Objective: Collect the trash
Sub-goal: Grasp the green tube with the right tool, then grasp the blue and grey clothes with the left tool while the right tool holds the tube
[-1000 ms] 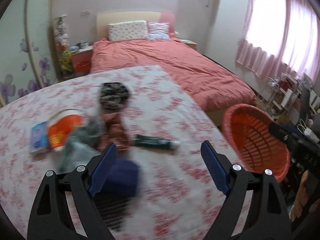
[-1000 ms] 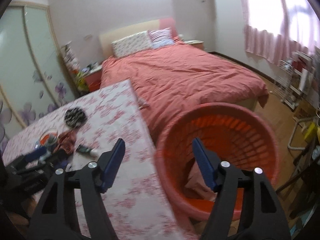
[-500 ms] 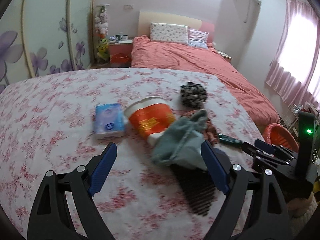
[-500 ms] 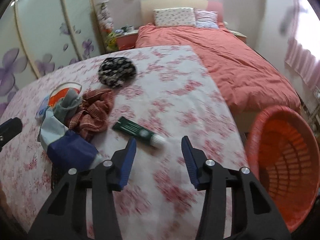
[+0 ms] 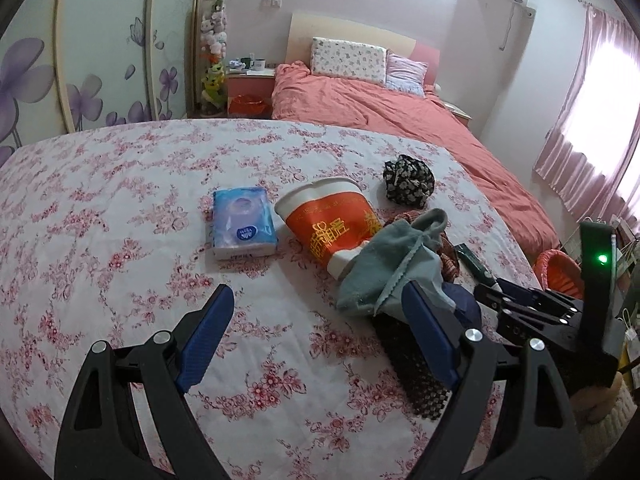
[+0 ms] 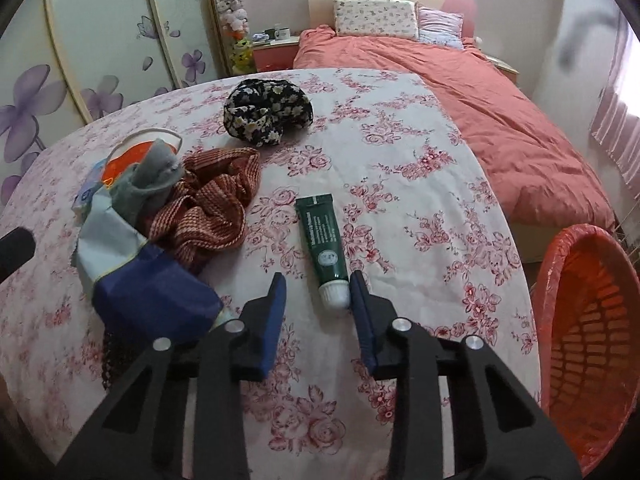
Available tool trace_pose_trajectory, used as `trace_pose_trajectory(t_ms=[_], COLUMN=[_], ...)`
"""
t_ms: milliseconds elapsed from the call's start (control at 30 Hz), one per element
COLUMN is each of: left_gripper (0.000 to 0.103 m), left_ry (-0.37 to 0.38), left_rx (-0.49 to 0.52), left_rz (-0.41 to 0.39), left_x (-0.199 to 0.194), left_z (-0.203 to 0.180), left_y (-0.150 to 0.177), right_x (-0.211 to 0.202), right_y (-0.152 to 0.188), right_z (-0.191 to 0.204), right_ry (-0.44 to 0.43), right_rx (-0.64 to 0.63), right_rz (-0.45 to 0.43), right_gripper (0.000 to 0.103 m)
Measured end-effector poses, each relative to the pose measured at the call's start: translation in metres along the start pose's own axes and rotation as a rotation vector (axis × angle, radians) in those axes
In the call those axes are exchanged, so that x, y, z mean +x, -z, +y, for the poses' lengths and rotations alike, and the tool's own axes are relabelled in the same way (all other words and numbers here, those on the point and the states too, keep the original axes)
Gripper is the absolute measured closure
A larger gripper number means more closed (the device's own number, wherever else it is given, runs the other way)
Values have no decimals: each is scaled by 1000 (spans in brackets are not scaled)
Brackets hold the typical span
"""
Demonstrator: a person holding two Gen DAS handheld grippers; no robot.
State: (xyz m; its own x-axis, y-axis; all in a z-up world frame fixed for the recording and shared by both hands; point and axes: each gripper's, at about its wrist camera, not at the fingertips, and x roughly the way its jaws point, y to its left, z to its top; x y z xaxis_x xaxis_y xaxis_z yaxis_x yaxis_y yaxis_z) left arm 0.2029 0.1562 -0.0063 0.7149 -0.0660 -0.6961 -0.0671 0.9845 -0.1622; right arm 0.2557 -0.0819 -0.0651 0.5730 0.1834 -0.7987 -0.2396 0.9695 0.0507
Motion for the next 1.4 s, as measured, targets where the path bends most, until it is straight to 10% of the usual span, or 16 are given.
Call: trace_pose_trajectory(t_ms=[600,900,1200,1400], left_gripper=[18,23,29,29], left_ry=[88,-39,-123,-27], left_rx=[22,38,26,-40], left_rz=[77,66,53,48], left_x=[9,26,20,11], left_z=[-58,-99,-62,-48], left_y=[23,25,18,10], right_x=[-31,-51,-62,-62], right_y=[20,43,50,52], right_z=[-17,-42,-56,-53], right_ry=[39,66,49,32], right_rx=[58,87,130,132], right_rz=[-51,-66,-89,-89], right_gripper=[85,85,85,85])
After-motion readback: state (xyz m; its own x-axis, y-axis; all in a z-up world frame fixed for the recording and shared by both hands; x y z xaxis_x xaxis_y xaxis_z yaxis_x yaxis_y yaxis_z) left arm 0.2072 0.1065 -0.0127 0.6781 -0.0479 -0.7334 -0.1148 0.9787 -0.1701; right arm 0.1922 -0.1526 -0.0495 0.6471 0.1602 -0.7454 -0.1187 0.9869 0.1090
